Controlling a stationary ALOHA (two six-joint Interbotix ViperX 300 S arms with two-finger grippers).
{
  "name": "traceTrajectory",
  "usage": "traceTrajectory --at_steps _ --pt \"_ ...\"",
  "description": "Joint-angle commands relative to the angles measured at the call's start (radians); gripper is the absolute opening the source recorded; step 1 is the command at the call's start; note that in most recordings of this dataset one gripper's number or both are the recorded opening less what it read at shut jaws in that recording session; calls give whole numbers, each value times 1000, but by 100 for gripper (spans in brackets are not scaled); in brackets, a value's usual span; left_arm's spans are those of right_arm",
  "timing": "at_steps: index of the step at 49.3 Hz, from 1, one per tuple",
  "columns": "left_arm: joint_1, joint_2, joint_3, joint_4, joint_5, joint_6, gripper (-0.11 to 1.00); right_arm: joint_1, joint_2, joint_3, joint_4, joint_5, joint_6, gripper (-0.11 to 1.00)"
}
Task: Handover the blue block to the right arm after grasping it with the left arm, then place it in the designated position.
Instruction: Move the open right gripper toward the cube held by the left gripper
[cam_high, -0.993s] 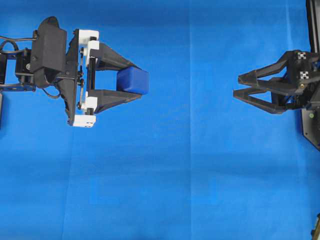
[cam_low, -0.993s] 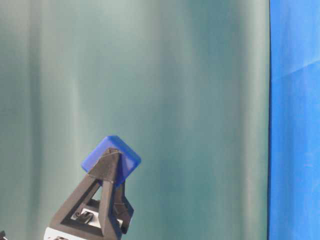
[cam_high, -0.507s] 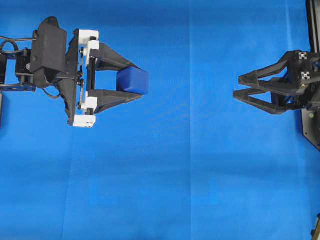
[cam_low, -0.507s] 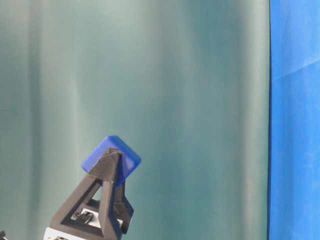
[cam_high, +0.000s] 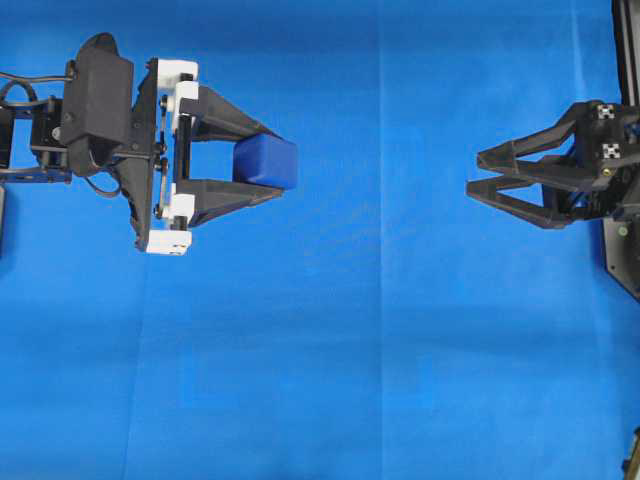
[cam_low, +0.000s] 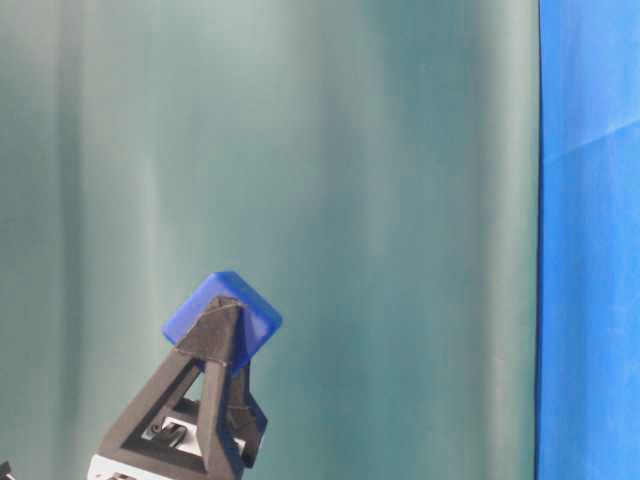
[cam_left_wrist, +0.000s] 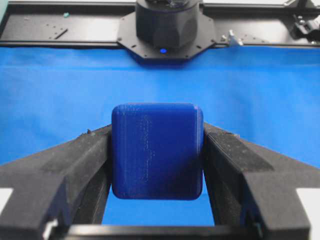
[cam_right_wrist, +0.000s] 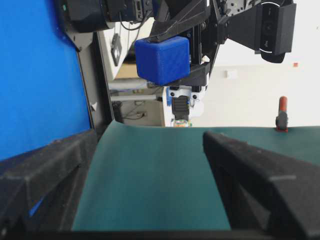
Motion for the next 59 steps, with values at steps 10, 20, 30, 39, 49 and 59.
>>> traceTrajectory --at_steps 10,20,30,39,49,59 --pt "-2 -20 -9 -2 -9 -2 46 -2 3 -26 -2 -9 2 93" --pt "-2 -20 -9 -2 -8 -2 46 -2 28 -41 -2 -34 2 93" --pt "-2 -20 -9 -2 -9 -2 46 -5 109 -95 -2 -64 2 93" --pt "-2 -20 -9 -2 -8 -2 46 -18 224 -167 -2 -86 2 93" --pt "-2 -20 -9 -2 -8 -2 46 -25 364 -270 -2 -121 2 93" --pt "-2 -20 -9 -2 -6 -3 46 -32 488 -370 -2 -121 0 93"
